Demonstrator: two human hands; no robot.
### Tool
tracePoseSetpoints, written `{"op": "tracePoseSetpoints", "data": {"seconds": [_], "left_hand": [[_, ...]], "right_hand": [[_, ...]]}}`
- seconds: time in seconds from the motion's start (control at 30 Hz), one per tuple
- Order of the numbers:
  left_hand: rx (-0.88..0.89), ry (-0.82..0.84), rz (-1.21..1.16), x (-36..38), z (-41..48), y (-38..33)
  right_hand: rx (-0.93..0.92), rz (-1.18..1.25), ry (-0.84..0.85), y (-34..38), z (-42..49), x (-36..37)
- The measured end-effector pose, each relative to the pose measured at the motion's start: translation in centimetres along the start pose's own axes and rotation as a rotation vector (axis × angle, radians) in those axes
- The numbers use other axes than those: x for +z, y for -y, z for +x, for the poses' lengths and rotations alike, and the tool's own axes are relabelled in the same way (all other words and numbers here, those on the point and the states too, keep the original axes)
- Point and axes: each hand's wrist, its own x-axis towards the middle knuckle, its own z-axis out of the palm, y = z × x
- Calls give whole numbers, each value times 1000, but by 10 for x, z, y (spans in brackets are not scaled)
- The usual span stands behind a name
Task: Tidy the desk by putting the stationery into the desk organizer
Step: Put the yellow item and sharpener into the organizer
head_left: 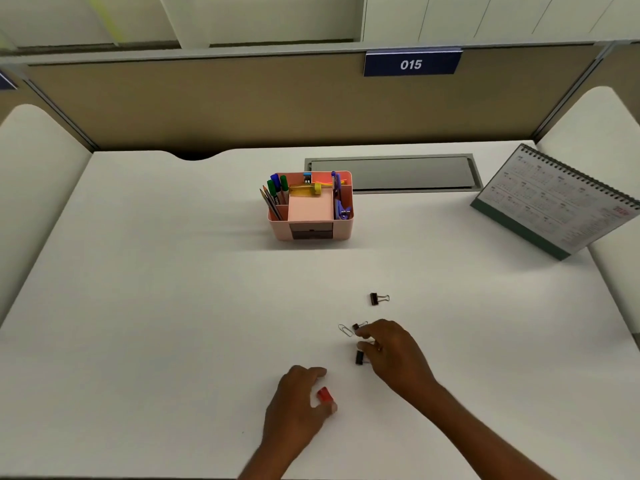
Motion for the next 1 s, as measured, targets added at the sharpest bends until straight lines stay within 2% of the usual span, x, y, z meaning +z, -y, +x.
{"op": "tracePoseSetpoints", "data": {"seconds": [0.13, 0.4, 0.43, 0.5, 0.6, 0.7, 0.8, 1.0], "left_hand": [[12, -49, 68, 12, -8, -2], [13, -139, 10, 29, -10, 0], [-2, -153, -68, 28, -9, 0], [-94, -148, -368, 20, -9, -7], [-238, -3, -895, 4, -5, -22], [-190, 93, -1215, -14, 3, -37], [-109, 83, -1323, -32, 12, -52], [-20, -28, -1302, -67, 44, -77]], "right_hand": [[24, -15, 27, -3, -20, 0], [-16, 4, 64, 8, -33, 5], [-24, 20, 75, 9, -34, 5], [-66, 64, 113, 13, -36, 4], [-137, 174, 187, 24, -32, -4], [-168, 273, 195, 43, -20, -15], [-219, 296, 125, 57, -2, -27], [-274, 229, 1, 73, 47, -46]]}}
